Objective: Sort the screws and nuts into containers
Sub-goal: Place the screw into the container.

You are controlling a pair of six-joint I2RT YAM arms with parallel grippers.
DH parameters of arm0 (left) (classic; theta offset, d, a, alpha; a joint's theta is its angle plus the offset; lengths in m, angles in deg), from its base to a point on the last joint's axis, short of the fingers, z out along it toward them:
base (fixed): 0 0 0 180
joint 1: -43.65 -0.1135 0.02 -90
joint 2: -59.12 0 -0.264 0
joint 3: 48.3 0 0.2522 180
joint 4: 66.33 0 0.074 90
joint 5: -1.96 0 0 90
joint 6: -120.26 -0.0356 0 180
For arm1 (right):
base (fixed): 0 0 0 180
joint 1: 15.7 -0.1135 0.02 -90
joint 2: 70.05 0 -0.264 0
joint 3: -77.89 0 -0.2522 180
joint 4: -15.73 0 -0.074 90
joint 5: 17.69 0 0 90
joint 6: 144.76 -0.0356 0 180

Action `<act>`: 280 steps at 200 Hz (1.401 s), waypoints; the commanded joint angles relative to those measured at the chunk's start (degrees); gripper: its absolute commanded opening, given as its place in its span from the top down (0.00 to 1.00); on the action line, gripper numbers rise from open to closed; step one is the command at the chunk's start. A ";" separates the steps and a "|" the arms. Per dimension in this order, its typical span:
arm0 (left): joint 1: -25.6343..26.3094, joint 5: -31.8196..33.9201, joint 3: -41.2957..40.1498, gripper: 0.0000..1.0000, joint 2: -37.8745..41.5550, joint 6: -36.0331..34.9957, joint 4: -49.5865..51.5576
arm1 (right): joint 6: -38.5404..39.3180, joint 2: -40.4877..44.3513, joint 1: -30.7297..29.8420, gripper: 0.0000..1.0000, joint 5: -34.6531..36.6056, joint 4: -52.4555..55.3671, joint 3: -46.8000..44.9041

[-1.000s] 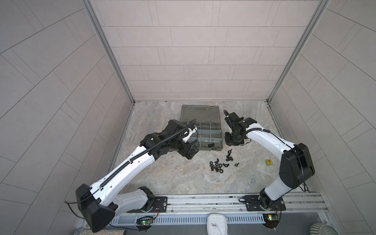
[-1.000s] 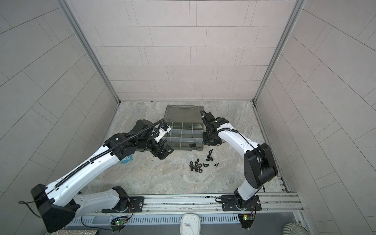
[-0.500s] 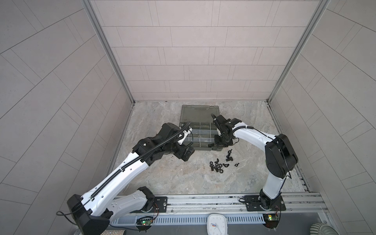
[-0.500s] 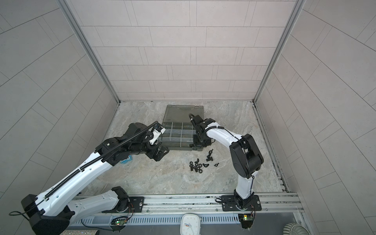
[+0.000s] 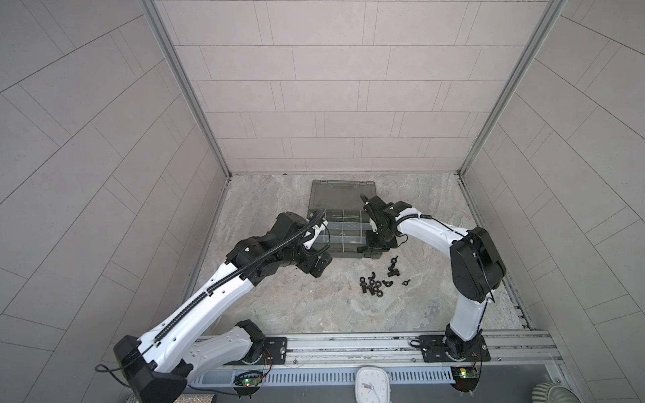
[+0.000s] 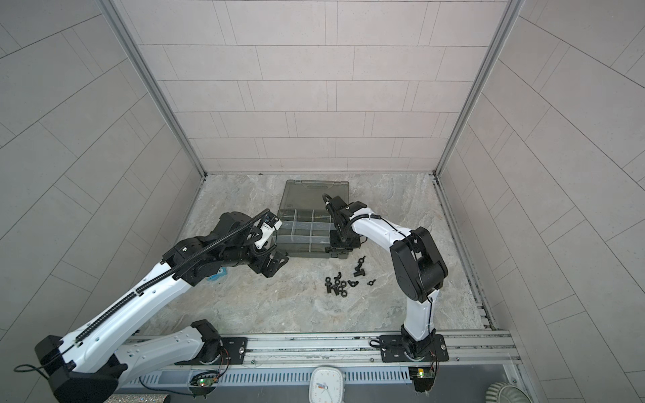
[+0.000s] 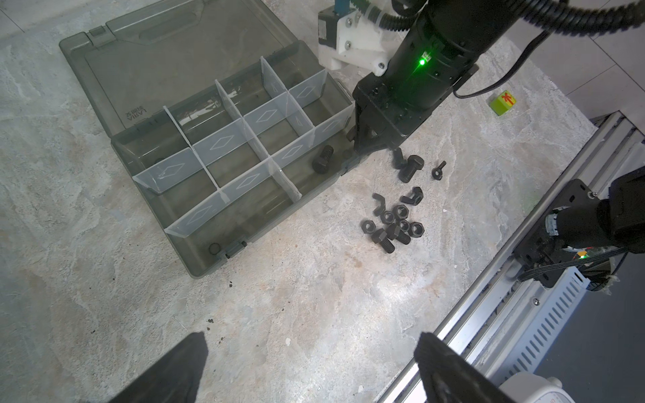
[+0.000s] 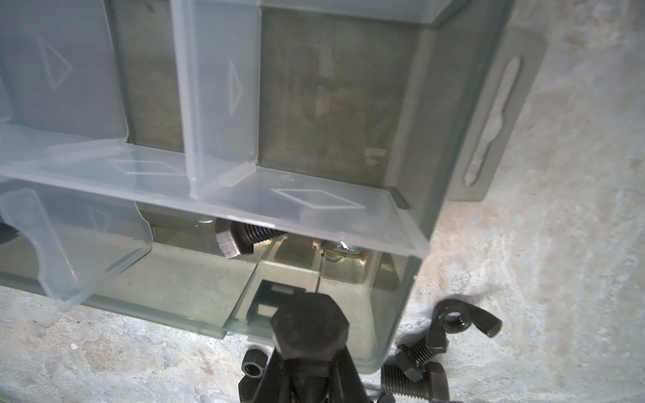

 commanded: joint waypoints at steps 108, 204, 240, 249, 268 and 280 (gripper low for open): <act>-0.70 1.05 0.42 0.00 -0.33 -0.14 0.61 | 1.32 -2.88 0.55 0.68 0.61 -1.34 0.60; -0.84 0.44 0.12 0.00 0.36 0.06 0.29 | 1.62 13.49 0.99 0.65 5.96 6.89 -4.39; -0.84 -1.67 0.52 0.00 -0.85 0.26 -0.52 | -0.74 17.53 1.78 0.57 6.54 6.43 -13.35; -0.85 -2.19 0.29 0.00 -0.94 0.44 -0.82 | -1.49 18.43 1.83 0.57 6.37 5.96 -15.18; -0.84 -3.16 0.19 0.00 -1.27 0.71 -1.24 | -3.42 20.17 2.13 0.57 5.49 4.48 -18.86; -0.84 -3.56 0.12 0.00 -1.55 0.66 -1.21 | -4.67 21.11 2.42 0.56 4.71 3.11 -20.84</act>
